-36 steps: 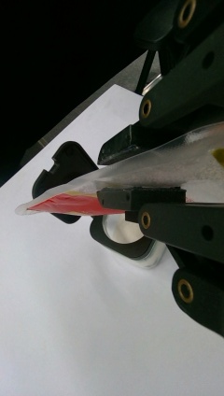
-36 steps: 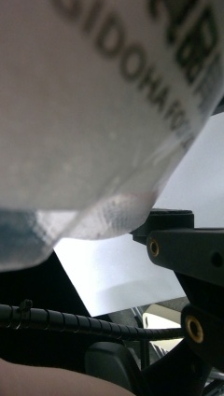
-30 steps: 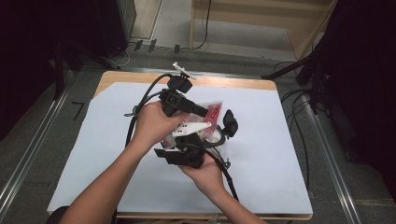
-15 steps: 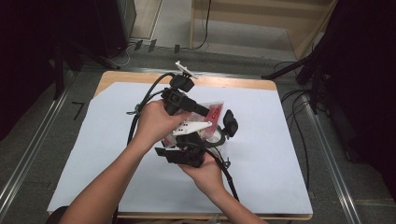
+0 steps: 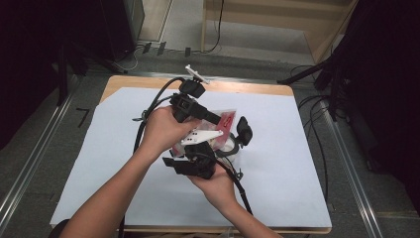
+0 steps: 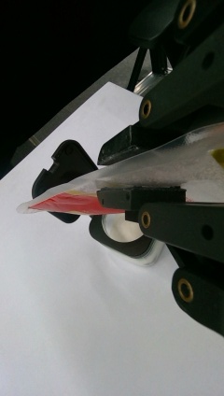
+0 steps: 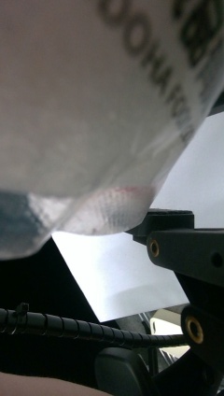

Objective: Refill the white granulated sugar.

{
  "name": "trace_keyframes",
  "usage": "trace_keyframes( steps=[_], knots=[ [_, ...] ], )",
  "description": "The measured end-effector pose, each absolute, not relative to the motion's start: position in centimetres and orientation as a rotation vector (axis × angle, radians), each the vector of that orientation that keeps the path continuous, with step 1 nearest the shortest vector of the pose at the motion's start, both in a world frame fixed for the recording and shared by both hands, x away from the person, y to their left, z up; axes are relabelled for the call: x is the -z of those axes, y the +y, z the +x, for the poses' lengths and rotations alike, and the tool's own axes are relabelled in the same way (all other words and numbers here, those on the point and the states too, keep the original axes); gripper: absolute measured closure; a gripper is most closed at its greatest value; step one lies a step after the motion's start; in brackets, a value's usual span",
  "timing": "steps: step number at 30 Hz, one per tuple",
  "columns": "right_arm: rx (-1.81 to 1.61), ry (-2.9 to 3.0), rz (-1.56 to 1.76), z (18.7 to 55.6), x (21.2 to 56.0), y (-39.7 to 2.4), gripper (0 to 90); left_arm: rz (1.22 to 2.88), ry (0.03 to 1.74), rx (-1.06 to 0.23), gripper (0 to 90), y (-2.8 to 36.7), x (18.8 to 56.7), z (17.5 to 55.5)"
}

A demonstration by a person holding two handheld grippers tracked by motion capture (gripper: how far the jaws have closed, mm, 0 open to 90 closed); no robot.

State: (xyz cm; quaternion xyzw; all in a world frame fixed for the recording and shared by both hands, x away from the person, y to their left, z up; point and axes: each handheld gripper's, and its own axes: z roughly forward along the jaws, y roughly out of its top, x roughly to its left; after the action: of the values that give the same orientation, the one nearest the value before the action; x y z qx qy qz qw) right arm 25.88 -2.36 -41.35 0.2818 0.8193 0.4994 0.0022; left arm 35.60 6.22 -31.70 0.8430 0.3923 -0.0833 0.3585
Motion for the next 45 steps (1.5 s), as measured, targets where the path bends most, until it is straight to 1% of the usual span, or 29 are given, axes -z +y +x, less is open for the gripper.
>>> trace_keyframes(
  steps=[9,19,24,30,45],
  knots=[
    [-1.56,2.565,0.873,25.9,41.6,-2.3,63.7,2.185,1.003,0.208,78.5,6.3,31.8,35.6],
    [-1.536,2.56,0.838,25.4,41.9,-1.9,60.4,2.166,0.993,0.188,78.7,6.9,32.0,34.7],
    [-1.508,2.567,0.805,24.9,42.4,-1.5,56.7,2.158,0.994,0.187,78.5,7.5,32.2,34.0],
    [-1.507,2.582,0.777,24.5,43.1,-1.4,56.3,2.161,0.995,0.18,78.2,8.2,32.4,33.3],
    [-1.475,2.595,0.679,23.6,44.6,-1.2,55.1,2.174,1.014,0.225,75.0,8.7,33.0,32.4]
  ],
)
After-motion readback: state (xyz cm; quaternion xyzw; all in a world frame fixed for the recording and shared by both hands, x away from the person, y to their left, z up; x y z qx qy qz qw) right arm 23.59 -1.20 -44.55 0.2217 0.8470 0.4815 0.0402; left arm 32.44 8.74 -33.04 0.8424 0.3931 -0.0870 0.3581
